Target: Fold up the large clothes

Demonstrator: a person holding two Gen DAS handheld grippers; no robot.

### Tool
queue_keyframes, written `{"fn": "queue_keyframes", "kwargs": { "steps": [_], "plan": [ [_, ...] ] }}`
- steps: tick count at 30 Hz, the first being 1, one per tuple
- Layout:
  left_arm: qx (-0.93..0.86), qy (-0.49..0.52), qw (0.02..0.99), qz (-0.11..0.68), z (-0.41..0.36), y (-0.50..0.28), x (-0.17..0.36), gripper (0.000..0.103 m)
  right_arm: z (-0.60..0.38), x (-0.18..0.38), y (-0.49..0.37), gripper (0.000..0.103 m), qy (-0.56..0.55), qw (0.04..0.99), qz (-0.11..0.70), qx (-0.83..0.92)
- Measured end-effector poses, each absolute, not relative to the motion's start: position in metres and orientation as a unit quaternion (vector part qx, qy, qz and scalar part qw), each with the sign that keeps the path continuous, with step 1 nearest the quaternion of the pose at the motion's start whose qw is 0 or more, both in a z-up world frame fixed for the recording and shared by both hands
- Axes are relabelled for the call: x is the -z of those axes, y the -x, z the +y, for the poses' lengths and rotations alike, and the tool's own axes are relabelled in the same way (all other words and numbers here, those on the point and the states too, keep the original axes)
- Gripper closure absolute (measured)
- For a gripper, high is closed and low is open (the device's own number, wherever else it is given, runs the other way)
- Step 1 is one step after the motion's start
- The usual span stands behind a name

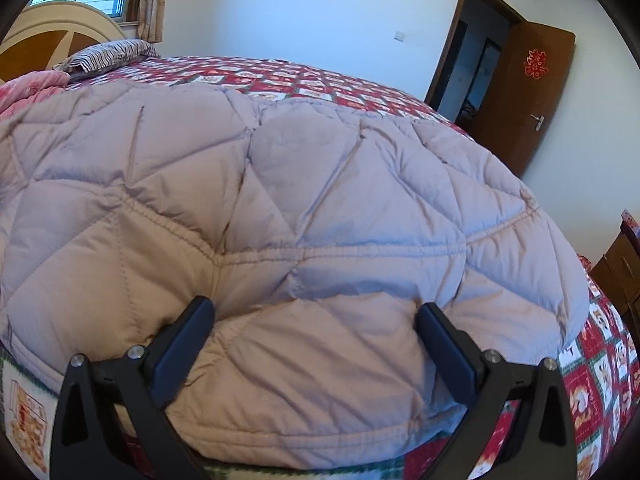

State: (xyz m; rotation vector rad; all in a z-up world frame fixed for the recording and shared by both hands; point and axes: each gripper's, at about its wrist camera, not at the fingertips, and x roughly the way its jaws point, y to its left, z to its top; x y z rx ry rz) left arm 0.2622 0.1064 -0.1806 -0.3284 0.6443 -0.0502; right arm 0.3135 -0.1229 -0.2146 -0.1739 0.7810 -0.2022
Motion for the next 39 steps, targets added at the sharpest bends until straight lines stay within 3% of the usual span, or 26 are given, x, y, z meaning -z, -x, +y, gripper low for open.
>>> {"fn": "queue_keyframes", "kwargs": {
  "steps": [8,14,20,26,30,39],
  "plan": [
    [-0.028,0.175,0.937,0.303,0.177,-0.238,0.163,0.078,-0.063,0.217,-0.295,0.0,0.106,0.927,0.356,0.048],
    [-0.04,0.141,0.951,0.273,0.181,-0.23,0.128,0.079,-0.048,0.204,-0.273,0.001,0.084,0.93,0.356,-0.041],
    [0.0,0.075,0.974,0.215,0.114,-0.24,0.068,0.079,-0.146,0.159,-0.249,0.001,0.015,0.946,0.324,0.006],
    [0.096,-0.003,0.981,0.169,-0.011,-0.253,0.028,0.079,-0.276,0.148,-0.238,0.001,-0.031,0.934,0.327,0.14],
    [0.147,-0.062,0.97,0.184,-0.097,-0.27,0.044,0.079,-0.341,0.155,-0.22,0.001,-0.092,0.916,0.333,0.202],
    [0.282,-0.175,0.908,0.254,-0.23,-0.243,0.133,0.079,-0.395,0.18,-0.201,0.001,-0.107,0.895,0.358,0.244]
  ]
}}
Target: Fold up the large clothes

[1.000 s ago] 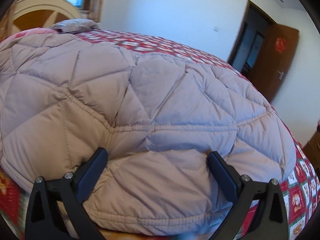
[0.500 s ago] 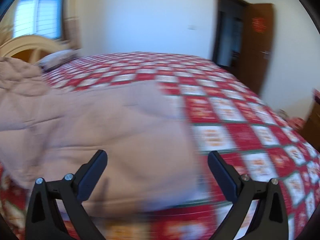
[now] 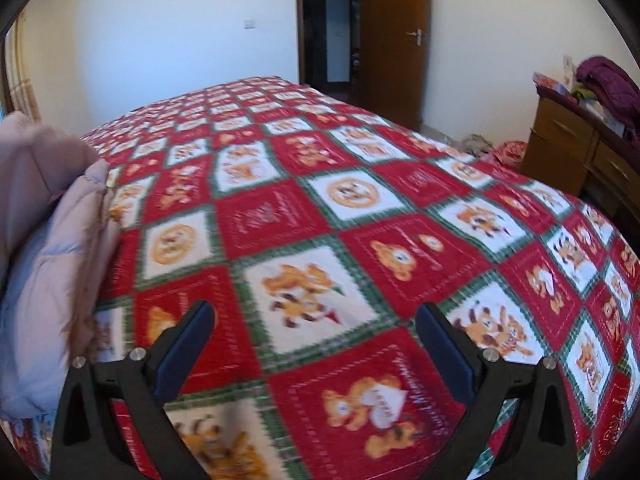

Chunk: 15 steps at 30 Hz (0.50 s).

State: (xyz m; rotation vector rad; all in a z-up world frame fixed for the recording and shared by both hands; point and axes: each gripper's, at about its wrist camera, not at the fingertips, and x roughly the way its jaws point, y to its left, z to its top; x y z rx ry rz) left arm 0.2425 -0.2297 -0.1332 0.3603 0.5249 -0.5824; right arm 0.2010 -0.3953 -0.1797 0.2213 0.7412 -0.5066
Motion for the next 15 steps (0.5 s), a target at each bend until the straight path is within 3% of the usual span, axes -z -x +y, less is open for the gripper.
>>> {"fn": "queue_keyframes", "kwargs": {
  "steps": [5,7,9,10,12,15],
  "plan": [
    [0.282,-0.223,0.901,0.242,-0.247,-0.227,0.15,0.074,-0.409,0.192,-0.198,0.001,-0.116,0.89,0.364,0.249],
    [0.277,-0.236,0.902,0.233,-0.248,-0.223,0.145,0.064,-0.408,0.195,-0.198,0.001,-0.117,0.889,0.367,0.247],
    [0.268,-0.255,0.904,0.214,-0.249,-0.211,0.135,0.039,-0.408,0.198,-0.199,0.001,-0.118,0.888,0.37,0.247],
    [0.263,-0.262,0.908,0.193,-0.248,-0.201,0.128,0.034,-0.409,0.2,-0.2,0.001,-0.12,0.887,0.371,0.247],
    [0.259,-0.274,0.915,0.142,-0.247,-0.177,0.112,0.013,-0.409,0.2,-0.201,0.001,-0.12,0.886,0.373,0.247],
    [0.266,-0.261,0.921,0.116,-0.233,-0.164,0.095,0.007,-0.407,0.196,-0.204,0.001,-0.115,0.887,0.372,0.247]
  ]
}}
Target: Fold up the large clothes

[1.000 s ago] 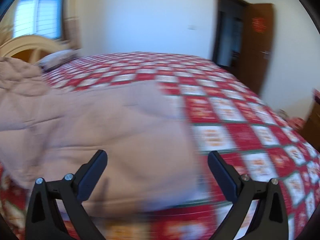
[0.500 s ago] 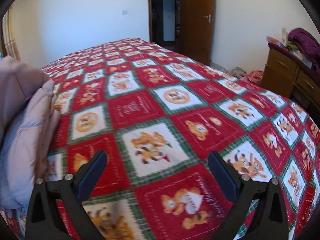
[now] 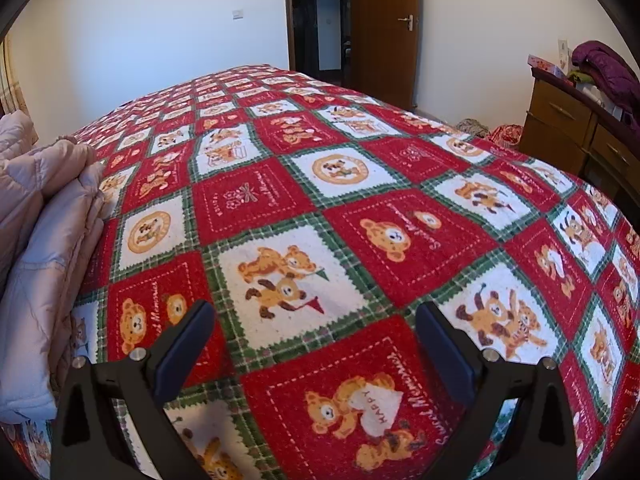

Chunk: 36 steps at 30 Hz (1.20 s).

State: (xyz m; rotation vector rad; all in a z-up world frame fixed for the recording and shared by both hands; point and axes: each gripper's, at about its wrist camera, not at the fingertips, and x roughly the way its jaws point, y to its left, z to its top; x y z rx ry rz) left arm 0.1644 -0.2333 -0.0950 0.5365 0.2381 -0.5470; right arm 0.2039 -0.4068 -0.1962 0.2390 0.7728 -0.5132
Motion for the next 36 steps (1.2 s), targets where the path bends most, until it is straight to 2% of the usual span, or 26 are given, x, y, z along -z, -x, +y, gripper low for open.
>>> {"fn": "queue_keyframes", "kwargs": {
  "steps": [4,7,13,18,19,21,22,23,27,29,36],
  "plan": [
    [0.191,-0.228,0.943,0.151,-0.195,-0.202,0.085,0.007,-0.402,0.178,-0.215,0.002,-0.106,0.891,0.372,0.239],
    [0.091,-0.173,0.961,0.197,-0.141,-0.254,0.079,0.007,-0.391,0.151,-0.232,0.011,-0.096,0.897,0.366,0.229],
    [-0.072,-0.042,0.961,0.263,-0.047,-0.343,0.085,0.007,-0.332,0.079,-0.284,0.012,-0.052,0.921,0.326,0.206],
    [-0.065,0.009,0.957,0.284,-0.043,-0.377,0.103,0.007,-0.259,0.04,-0.329,0.012,-0.005,0.938,0.299,0.175],
    [-0.059,0.011,0.957,0.284,-0.048,-0.38,0.105,0.007,-0.249,0.038,-0.334,0.017,0.0,0.94,0.298,0.169],
    [-0.042,0.006,0.958,0.284,-0.061,-0.383,0.109,0.007,-0.229,0.044,-0.354,0.028,0.008,0.94,0.307,0.151],
    [-0.033,-0.005,0.959,0.282,-0.071,-0.385,0.111,0.007,-0.226,0.049,-0.36,0.038,0.007,0.938,0.314,0.144],
    [-0.016,-0.017,0.96,0.281,-0.081,-0.386,0.111,0.007,-0.223,0.059,-0.369,0.042,0.009,0.935,0.326,0.142],
    [0.041,-0.069,0.954,0.288,-0.118,-0.388,0.125,0.007,-0.244,0.099,-0.385,0.046,-0.008,0.917,0.364,0.162],
    [0.056,-0.074,0.952,0.292,-0.13,-0.388,0.133,0.007,-0.255,0.114,-0.383,0.051,-0.021,0.909,0.381,0.167],
    [0.082,-0.08,0.947,0.3,-0.151,-0.39,0.149,0.003,-0.287,0.154,-0.371,0.054,-0.065,0.895,0.412,0.161]
  ]
}}
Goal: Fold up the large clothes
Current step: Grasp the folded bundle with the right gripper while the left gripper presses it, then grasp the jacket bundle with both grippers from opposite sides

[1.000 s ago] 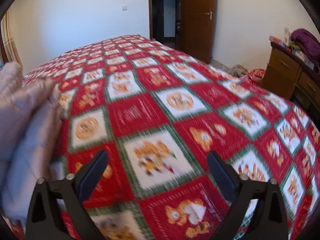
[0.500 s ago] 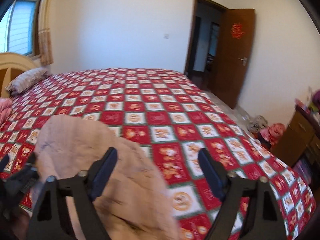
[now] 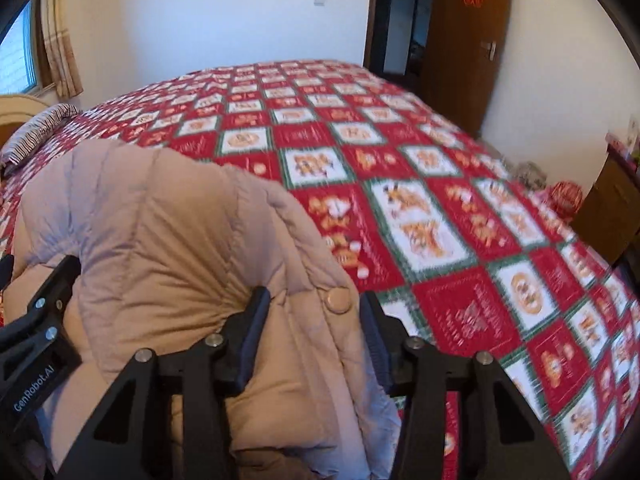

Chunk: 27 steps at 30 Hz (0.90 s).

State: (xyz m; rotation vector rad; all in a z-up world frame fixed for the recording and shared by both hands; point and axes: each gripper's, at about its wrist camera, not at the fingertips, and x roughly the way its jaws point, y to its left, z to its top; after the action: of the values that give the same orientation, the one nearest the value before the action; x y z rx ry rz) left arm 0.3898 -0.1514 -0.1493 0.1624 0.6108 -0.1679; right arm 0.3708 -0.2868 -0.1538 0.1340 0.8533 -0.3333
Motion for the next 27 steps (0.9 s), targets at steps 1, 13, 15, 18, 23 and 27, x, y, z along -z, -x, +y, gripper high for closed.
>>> {"fn": "queue_keyframes", "kwargs": {
  "steps": [1,13,15,18,23,27],
  "plan": [
    [0.085,-0.08,0.946,0.302,-0.152,-0.39,0.151,0.003,-0.288,0.157,-0.371,0.054,-0.07,0.894,0.414,0.158],
    [0.09,-0.083,0.94,0.318,-0.158,-0.401,0.173,0.001,-0.287,0.186,-0.37,0.054,-0.075,0.896,0.41,0.156],
    [0.087,-0.087,0.941,0.317,-0.16,-0.4,0.174,0.001,-0.286,0.188,-0.372,0.054,-0.07,0.896,0.41,0.157],
    [0.084,-0.09,0.942,0.313,-0.162,-0.399,0.176,0.001,-0.286,0.192,-0.371,0.054,-0.073,0.896,0.409,0.157],
    [0.084,-0.09,0.94,0.317,-0.165,-0.4,0.177,0.001,-0.286,0.195,-0.371,0.053,-0.074,0.896,0.407,0.16],
    [0.083,-0.092,0.938,0.324,-0.165,-0.403,0.18,0.001,-0.286,0.198,-0.373,0.052,-0.074,0.894,0.411,0.16]
  ]
}}
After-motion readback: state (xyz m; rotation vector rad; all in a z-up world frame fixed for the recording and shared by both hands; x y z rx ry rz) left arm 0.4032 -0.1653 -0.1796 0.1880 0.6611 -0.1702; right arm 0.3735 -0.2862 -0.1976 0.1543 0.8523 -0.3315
